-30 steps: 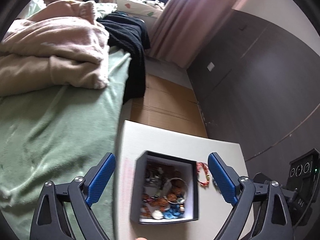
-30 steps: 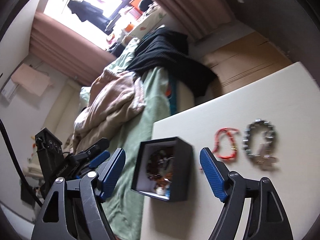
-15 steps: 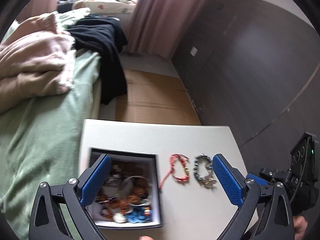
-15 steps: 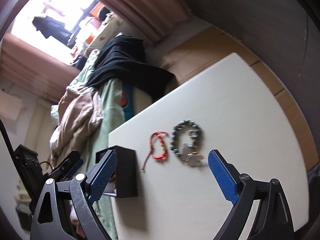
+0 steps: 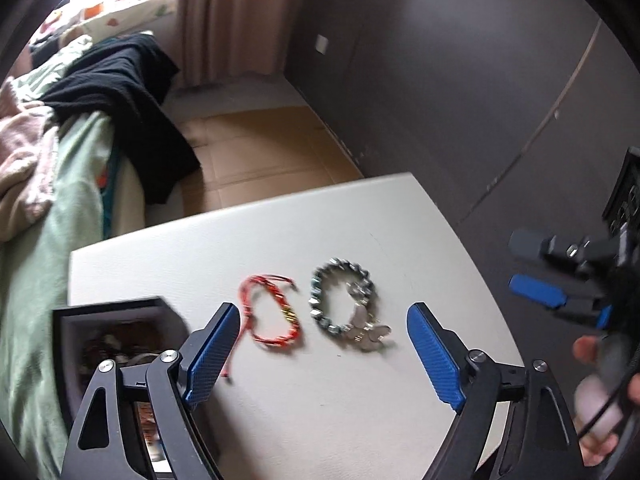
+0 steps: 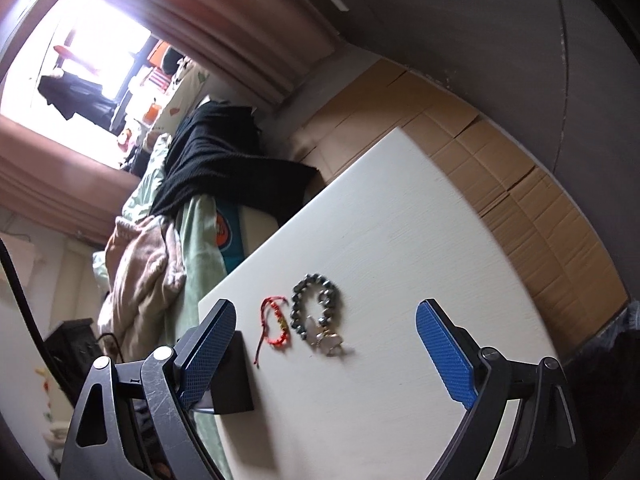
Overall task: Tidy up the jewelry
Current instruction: 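Close the left gripper on the butterfly charm of the grey bead bracelet, then carry the butterfly bracelet into the box with the left gripper while the right grasps the grey bead bracelet, then lift the grey bead bracelet with the right gripper and drop it into the box, then close the left gripper on the red string bracelet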
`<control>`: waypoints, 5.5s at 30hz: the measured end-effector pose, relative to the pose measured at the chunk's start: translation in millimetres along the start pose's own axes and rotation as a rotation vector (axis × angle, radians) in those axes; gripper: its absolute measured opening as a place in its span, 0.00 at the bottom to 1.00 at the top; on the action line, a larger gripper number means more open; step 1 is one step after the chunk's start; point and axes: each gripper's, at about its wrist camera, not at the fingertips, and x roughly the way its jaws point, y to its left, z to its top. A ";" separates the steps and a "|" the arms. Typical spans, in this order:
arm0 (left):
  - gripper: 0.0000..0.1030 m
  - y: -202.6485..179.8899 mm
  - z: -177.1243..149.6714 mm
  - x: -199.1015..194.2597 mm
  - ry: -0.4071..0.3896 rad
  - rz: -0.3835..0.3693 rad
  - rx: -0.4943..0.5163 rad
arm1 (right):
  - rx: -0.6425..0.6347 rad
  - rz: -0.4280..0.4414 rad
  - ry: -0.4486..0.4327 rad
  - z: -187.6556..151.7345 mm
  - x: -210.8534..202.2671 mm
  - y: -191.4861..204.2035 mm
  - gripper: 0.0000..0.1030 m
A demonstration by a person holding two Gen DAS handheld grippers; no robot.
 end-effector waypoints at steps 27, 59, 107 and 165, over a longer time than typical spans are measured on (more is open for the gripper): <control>0.39 -63.2 -15.9 82.6 0.119 0.161 0.213 | 0.053 -0.032 -0.034 16.6 -42.5 -51.4 0.90; 0.39 46.8 2.1 -19.3 -0.069 0.026 -0.065 | -0.148 -0.082 0.100 -8.5 37.6 21.4 0.65; 0.59 119.3 -20.0 -54.9 -0.008 0.044 -0.209 | -0.167 0.123 0.048 -24.2 46.6 72.3 0.10; 0.77 74.4 1.9 -51.4 -0.079 0.021 -0.179 | -0.120 -0.045 0.077 -24.1 31.7 44.0 0.91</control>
